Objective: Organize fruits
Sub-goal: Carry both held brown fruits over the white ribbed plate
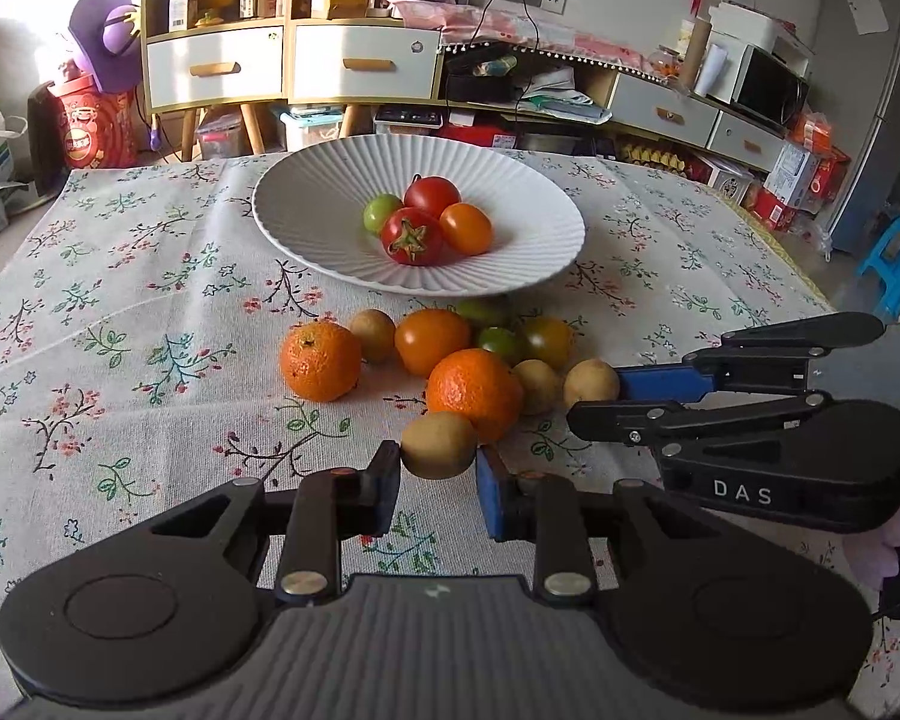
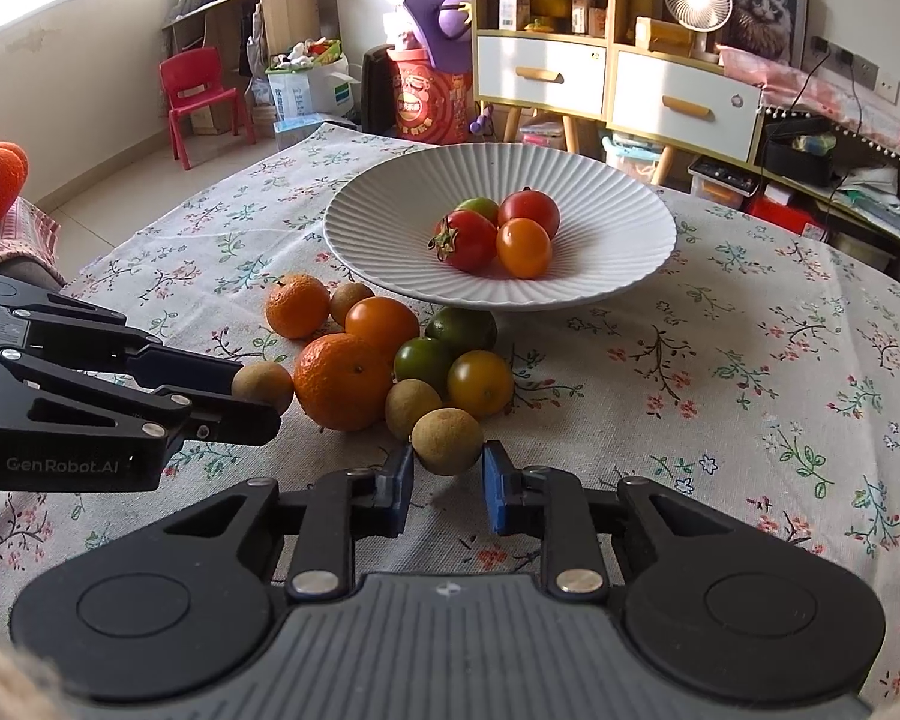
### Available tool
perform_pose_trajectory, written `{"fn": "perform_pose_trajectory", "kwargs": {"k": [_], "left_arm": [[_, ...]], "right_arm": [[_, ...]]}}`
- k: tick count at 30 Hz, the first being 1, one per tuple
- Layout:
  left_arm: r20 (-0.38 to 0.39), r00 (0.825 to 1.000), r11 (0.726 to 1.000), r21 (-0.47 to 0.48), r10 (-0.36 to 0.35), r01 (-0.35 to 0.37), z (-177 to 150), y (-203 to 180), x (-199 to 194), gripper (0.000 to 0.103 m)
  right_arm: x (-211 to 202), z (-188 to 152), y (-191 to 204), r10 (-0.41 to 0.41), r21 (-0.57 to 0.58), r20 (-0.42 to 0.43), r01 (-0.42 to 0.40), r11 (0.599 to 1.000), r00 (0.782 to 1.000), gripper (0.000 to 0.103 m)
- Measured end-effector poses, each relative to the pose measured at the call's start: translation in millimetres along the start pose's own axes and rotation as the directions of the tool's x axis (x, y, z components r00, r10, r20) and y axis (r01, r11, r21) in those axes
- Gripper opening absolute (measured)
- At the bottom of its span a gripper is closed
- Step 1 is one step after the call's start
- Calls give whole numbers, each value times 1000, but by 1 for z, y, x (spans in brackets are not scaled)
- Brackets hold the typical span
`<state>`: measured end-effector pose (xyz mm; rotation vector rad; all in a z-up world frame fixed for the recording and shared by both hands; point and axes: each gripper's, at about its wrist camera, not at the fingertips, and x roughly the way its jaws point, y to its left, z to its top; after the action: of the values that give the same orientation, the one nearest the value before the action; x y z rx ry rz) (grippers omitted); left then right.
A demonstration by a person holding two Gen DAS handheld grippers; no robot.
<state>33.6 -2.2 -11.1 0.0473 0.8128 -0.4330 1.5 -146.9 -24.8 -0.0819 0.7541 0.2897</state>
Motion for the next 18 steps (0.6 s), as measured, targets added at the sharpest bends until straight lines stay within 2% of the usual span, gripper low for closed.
{"fn": "perform_pose_trajectory", "kwargs": {"k": [11, 18], "left_arm": [[39, 998, 999, -27, -47, 48, 15, 0, -10, 24], [76, 996, 998, -34, -52, 54, 28, -4, -10, 24]], "right_arm": [[-7, 17, -10, 48, 104, 0, -48, 993, 999, 22], [-13, 33, -16, 16, 107, 44, -21, 994, 999, 22]]}}
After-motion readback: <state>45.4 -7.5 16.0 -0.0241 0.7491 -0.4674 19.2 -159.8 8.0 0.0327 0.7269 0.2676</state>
